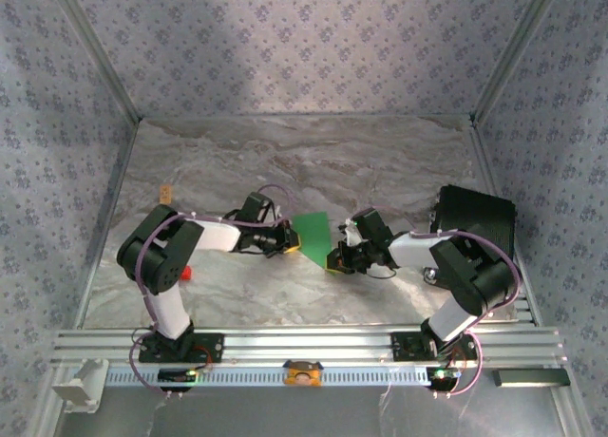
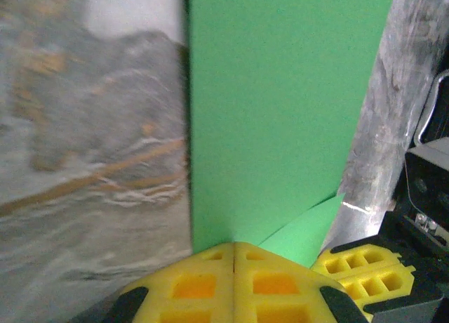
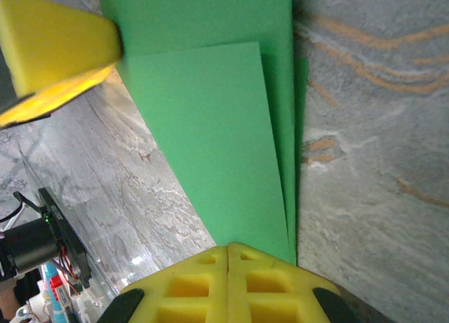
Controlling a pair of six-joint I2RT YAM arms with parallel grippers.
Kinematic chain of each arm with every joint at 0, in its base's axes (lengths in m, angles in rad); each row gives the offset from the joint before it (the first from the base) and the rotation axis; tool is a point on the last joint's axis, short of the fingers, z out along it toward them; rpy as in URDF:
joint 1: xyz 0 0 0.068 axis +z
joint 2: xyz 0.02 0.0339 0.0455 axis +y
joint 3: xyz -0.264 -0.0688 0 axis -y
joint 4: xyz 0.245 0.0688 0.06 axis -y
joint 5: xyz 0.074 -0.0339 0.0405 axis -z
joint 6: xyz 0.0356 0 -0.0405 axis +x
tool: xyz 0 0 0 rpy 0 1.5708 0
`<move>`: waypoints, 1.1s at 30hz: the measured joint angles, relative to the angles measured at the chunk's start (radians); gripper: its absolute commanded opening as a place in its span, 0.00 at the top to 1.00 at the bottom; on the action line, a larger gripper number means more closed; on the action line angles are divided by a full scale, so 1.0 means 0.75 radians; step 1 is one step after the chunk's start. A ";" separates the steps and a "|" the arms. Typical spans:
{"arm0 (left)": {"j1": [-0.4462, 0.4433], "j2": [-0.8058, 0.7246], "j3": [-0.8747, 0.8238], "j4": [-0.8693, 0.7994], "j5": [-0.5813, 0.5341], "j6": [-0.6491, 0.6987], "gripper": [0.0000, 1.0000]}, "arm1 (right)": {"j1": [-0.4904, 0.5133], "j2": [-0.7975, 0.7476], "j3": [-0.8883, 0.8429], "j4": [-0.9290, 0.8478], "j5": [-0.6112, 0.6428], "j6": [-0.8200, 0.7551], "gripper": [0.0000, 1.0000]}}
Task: Fold a paper plane with a square sheet of paper (pick it up from the middle)
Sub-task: Third fold the triangle at the center of the table.
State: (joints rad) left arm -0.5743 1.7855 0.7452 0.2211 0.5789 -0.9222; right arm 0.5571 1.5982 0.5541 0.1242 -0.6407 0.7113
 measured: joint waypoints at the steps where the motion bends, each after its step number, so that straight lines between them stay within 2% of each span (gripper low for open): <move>1: 0.010 -0.006 -0.004 -0.004 -0.003 0.005 1.00 | 0.000 0.000 0.000 0.001 -0.001 0.000 1.00; 6: 0.042 -0.043 -0.013 -0.056 -0.044 0.023 1.00 | 0.000 -0.001 -0.003 0.009 -0.004 0.000 1.00; 12: 0.042 -0.128 -0.013 -0.136 -0.104 0.023 0.98 | 0.001 -0.047 -0.003 -0.015 0.014 -0.002 0.87; 15: 0.031 -0.186 -0.012 -0.158 -0.135 0.026 0.84 | -0.004 -0.139 0.009 -0.079 0.063 -0.034 0.73; 18: 0.013 -0.224 -0.011 -0.173 -0.171 0.022 0.60 | -0.046 -0.203 0.051 -0.144 0.138 -0.081 0.63; 20: 0.005 -0.239 -0.011 -0.186 -0.199 0.019 0.47 | -0.087 -0.205 0.073 -0.157 0.166 -0.102 0.59; 22: 0.002 -0.250 -0.011 -0.195 -0.224 0.010 0.41 | -0.123 -0.200 0.086 -0.165 0.183 -0.117 0.58; 25: 0.002 -0.273 -0.012 -0.202 -0.255 0.001 0.38 | -0.139 -0.158 0.124 -0.178 0.186 -0.134 0.57; 33: -0.008 -0.315 -0.014 -0.198 -0.327 0.003 0.43 | -0.115 0.011 0.218 -0.169 0.151 -0.148 0.62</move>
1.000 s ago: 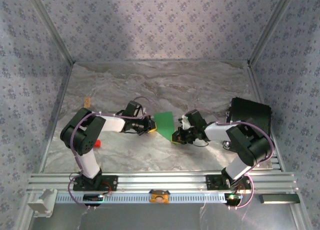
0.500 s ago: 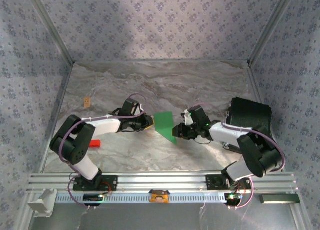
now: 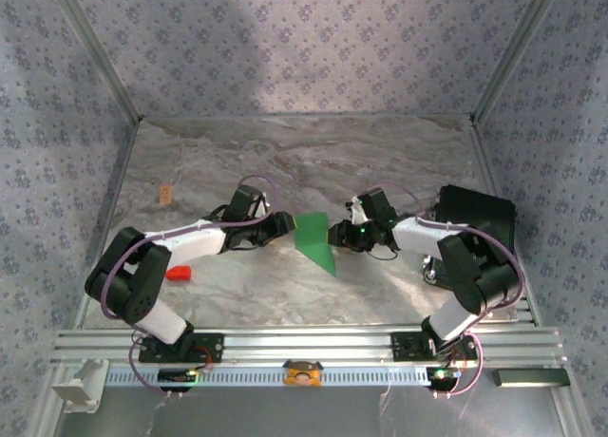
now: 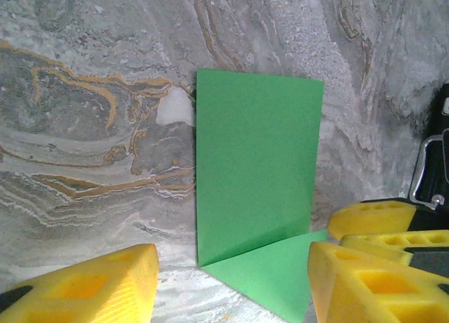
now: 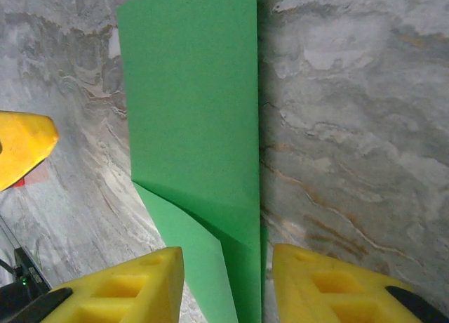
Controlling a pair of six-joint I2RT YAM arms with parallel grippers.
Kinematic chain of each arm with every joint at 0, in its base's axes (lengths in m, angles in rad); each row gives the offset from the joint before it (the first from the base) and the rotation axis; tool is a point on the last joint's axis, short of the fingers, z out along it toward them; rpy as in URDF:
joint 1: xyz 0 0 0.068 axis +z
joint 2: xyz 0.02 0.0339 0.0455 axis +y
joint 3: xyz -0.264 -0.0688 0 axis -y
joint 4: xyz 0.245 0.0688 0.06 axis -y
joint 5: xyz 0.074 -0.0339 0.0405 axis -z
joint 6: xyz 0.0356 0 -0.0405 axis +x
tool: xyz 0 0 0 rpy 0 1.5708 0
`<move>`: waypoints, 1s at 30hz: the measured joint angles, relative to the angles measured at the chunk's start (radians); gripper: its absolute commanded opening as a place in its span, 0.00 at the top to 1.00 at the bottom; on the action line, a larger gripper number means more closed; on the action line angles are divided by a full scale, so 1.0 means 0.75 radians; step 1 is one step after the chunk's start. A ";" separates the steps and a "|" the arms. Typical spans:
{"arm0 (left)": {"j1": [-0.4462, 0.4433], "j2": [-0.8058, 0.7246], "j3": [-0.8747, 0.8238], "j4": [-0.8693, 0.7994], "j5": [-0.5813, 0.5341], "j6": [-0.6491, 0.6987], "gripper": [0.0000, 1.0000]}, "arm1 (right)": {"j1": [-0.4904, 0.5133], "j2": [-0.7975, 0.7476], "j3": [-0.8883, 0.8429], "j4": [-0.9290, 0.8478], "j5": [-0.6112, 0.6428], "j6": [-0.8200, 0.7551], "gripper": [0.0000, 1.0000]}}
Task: Fold a paper plane with a square sheet of paper (pick it up from the middle)
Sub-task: Third fold the triangle at the center of the table, then fourth fold the wing at the center of the table.
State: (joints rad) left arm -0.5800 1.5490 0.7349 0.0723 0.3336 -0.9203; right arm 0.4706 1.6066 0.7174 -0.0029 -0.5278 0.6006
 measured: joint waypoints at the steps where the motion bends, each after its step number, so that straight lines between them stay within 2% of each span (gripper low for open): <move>1: -0.006 -0.002 -0.007 0.011 -0.016 -0.001 0.44 | 0.005 0.018 0.008 0.003 -0.005 -0.001 0.63; 7: -0.024 -0.048 -0.062 0.024 -0.100 0.006 0.44 | 0.015 0.064 0.021 0.012 -0.024 -0.013 0.72; 12: -0.012 -0.055 -0.062 0.008 -0.093 0.010 0.42 | 0.014 0.064 0.022 0.012 -0.035 -0.025 0.80; 22: -0.011 -0.042 -0.061 0.013 -0.047 0.009 0.41 | 0.012 0.054 0.022 0.007 -0.039 -0.034 0.77; 30: -0.006 -0.003 -0.058 0.020 -0.019 0.008 0.41 | 0.009 0.052 0.022 0.014 -0.074 -0.034 0.80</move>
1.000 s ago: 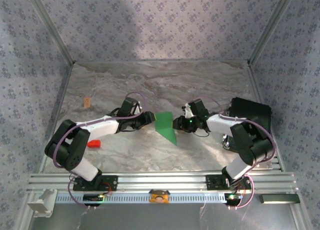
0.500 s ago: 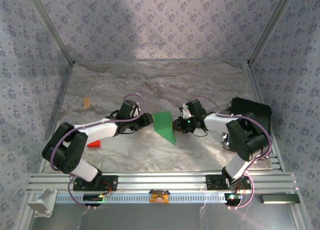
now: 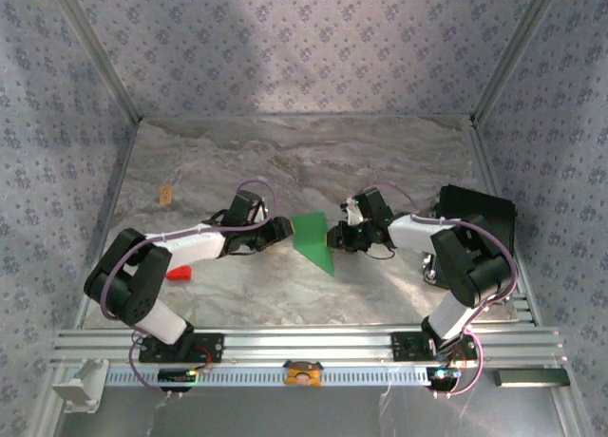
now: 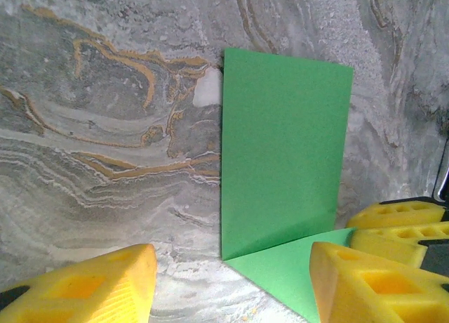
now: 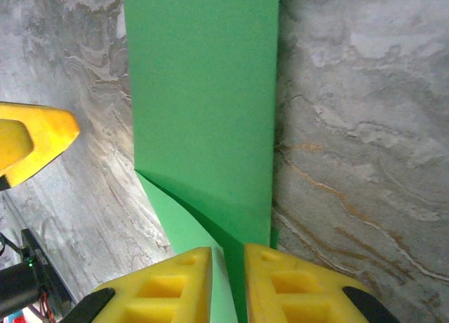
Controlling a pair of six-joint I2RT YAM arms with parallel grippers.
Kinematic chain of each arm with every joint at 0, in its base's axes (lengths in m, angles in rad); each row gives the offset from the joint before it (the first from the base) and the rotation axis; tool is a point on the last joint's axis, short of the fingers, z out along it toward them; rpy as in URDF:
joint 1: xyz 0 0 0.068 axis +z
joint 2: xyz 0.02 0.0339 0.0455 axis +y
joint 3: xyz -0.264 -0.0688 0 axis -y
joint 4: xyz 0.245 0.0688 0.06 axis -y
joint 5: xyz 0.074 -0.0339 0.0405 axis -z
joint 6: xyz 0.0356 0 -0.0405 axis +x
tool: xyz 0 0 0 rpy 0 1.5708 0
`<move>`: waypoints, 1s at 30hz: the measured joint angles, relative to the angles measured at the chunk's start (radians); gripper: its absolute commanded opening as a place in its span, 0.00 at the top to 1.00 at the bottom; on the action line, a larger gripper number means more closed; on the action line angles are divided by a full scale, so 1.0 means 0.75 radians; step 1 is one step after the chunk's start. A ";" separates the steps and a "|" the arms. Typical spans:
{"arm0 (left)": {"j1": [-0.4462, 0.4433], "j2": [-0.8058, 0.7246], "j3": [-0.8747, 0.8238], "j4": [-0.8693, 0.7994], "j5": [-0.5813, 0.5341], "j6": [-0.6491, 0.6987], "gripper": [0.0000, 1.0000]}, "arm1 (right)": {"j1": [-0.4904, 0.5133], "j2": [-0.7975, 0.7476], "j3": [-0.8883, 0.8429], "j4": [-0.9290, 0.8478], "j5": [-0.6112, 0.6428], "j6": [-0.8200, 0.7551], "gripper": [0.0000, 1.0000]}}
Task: Fold a paper plane with a square sheet of paper (pick it up from the middle)
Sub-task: Fourth fold the wing at the center of the table.
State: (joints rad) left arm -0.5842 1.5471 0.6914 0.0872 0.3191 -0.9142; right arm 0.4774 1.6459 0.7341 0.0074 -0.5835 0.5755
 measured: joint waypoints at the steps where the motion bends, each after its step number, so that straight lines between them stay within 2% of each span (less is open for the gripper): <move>1: 0.001 0.008 0.001 0.003 0.008 -0.001 0.41 | 0.000 0.000 0.000 0.002 -0.004 0.000 0.81; 9: 0.015 0.090 0.036 0.040 0.107 -0.013 0.40 | -0.005 0.000 0.000 0.006 -0.025 -0.001 0.91; 24: 0.054 0.161 0.099 0.100 0.203 -0.054 0.39 | -0.064 -0.064 -0.070 0.099 -0.102 0.003 0.96; 28: 0.055 0.194 0.107 0.126 0.221 -0.074 0.42 | -0.070 -0.065 -0.083 0.122 -0.116 0.005 0.96; 30: 0.055 0.209 0.107 0.136 0.229 -0.083 0.47 | -0.072 -0.066 -0.085 0.129 -0.118 0.005 0.96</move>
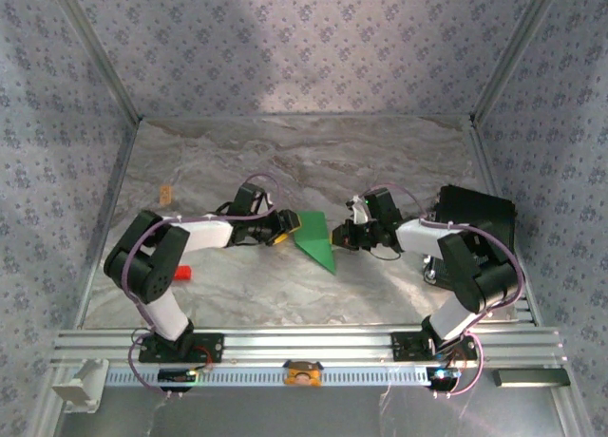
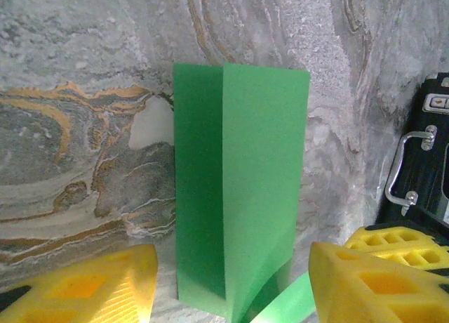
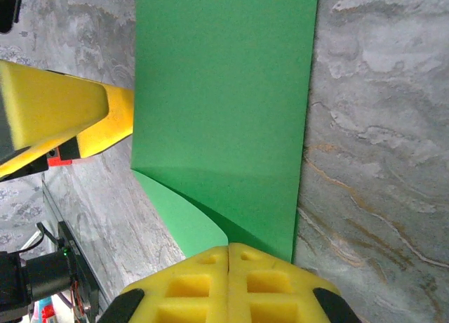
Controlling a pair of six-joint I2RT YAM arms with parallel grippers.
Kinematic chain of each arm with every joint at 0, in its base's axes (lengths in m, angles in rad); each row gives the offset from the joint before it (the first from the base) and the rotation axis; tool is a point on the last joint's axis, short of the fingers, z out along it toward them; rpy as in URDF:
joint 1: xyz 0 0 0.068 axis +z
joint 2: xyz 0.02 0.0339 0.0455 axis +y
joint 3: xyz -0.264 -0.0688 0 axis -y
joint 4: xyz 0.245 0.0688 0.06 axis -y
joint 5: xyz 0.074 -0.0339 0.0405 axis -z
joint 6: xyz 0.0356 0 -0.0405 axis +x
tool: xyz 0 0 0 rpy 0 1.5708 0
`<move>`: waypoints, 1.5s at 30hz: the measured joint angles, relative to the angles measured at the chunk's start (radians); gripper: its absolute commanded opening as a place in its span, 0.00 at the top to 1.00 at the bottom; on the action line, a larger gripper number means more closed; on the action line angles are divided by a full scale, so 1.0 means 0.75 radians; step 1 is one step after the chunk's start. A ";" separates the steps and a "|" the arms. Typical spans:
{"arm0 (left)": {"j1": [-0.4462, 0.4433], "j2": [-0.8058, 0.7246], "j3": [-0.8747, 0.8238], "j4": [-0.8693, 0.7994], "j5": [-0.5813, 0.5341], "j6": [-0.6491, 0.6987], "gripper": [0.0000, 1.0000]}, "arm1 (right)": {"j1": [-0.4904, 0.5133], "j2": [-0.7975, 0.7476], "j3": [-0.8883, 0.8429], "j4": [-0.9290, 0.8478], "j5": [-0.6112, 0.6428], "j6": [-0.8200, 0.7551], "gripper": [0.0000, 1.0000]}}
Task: Fold a paper plane with a square sheet of paper (pick it up from the middle)
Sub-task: Fourth fold the wing at the center of the table.
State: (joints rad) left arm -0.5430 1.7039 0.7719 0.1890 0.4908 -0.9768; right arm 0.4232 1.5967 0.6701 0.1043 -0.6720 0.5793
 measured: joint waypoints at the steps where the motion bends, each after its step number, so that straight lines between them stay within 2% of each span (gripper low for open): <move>1: 0.000 0.005 0.000 0.003 0.003 -0.004 0.49 | -0.001 0.000 0.000 0.003 -0.002 0.000 0.96; 11: 0.000 0.058 0.035 0.066 0.053 -0.030 0.63 | -0.009 -0.009 -0.010 0.013 -0.009 0.001 0.96; 17: 0.000 0.092 0.041 0.108 0.083 -0.055 0.78 | -0.014 -0.009 -0.016 0.017 -0.008 0.001 0.94; 22: -0.001 0.114 0.042 0.139 0.101 -0.076 0.88 | -0.015 -0.019 -0.016 0.013 -0.005 0.005 0.85; 26: -0.003 0.114 0.042 0.157 0.114 -0.084 0.91 | -0.015 -0.075 -0.018 -0.020 0.039 0.005 0.70; 29: -0.009 0.114 0.043 0.171 0.120 -0.086 0.90 | -0.015 -0.150 -0.021 -0.062 0.115 -0.007 0.65; 34: -0.019 0.114 0.043 0.174 0.125 -0.088 0.86 | 0.044 -0.311 -0.037 -0.129 0.324 -0.052 0.64; 39: -0.022 0.114 0.043 0.173 0.125 -0.092 0.88 | 0.254 -0.466 -0.131 -0.095 0.614 -0.183 0.64; 45: -0.022 0.114 0.046 0.173 0.125 -0.092 0.91 | 0.549 -0.504 -0.299 0.074 0.935 -0.426 0.62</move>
State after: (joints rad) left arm -0.5594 1.7897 0.8066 0.3187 0.5846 -1.0458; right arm 0.8349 1.2190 0.4458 0.1600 0.0292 0.2600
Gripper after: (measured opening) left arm 0.096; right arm 0.368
